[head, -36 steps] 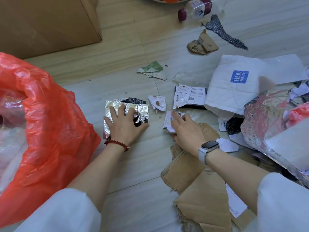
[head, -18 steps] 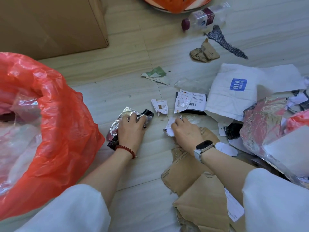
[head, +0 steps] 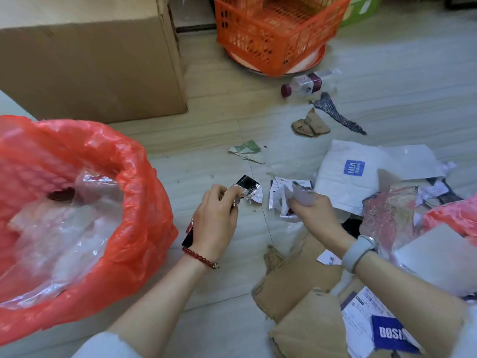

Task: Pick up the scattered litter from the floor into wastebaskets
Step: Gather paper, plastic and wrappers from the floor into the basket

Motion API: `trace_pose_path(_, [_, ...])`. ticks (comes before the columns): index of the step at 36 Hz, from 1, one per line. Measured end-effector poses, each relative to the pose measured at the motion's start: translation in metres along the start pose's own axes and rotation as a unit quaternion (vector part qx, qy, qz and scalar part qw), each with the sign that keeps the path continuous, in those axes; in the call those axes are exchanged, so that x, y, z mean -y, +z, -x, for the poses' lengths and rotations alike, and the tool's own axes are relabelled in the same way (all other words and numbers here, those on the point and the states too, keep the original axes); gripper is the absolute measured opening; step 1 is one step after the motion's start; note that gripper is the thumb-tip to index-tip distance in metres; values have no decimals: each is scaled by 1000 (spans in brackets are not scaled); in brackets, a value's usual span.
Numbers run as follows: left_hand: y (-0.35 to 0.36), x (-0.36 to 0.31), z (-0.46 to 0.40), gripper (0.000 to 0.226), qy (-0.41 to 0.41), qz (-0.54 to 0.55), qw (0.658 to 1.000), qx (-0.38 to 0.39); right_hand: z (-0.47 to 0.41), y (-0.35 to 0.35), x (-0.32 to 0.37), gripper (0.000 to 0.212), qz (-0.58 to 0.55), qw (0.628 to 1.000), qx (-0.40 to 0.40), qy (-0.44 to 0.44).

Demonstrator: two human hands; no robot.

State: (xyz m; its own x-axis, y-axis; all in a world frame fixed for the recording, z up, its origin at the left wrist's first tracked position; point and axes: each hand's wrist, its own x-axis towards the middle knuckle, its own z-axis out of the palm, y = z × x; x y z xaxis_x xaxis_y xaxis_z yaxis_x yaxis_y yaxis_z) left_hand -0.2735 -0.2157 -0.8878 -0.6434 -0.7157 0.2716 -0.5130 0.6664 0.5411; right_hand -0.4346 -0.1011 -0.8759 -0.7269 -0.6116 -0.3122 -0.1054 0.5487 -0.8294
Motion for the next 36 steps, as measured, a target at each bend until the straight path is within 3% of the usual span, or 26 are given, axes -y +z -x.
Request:
trace_pose_path(3, [-23,-21,-18,37,21,30,999,-34,5,-9,30,42,-84,996,3,10])
trace_pose_path(8, [-76,-41,-42,37,30,83,990,-110,16,-17,90,16,-179,982,15,-57])
trace_pose_path(11, [-122,-39,-53,34,32,127,977,-165,25,-10,133,16,-202,973,40,-106])
trace_pose_path(15, [-186,-20,-54,28,5,112,969,-219,39,17,185,12,-227,960,59,-151])
trace_pose_path(19, [-232,12,-37,28,-60,63,974,-210,59,62,224,14,-231,942,126,-209])
trace_pose_path(22, [-245,41,-17,27,-94,-18,983,-154,68,100,236,15,-162,938,163,-260])
trace_pose_path(24, [-246,67,-3,29,-139,-79,986,-46,72,122,237,12,-23,933,186,-307])
trace_pose_path(27, [-252,102,13,40,-216,-116,961,126,76,142,232,50,172,874,299,-343])
trace_pose_path(29, [-258,113,17,39,-229,-81,963,117,78,147,230,63,236,847,335,-339])
trace_pose_path(31, [-264,114,15,32,-215,-60,974,51,77,148,229,62,249,844,327,-345])
trace_pose_path(36, [-260,87,-2,23,-177,-5,982,-72,76,132,228,27,128,887,223,-384])
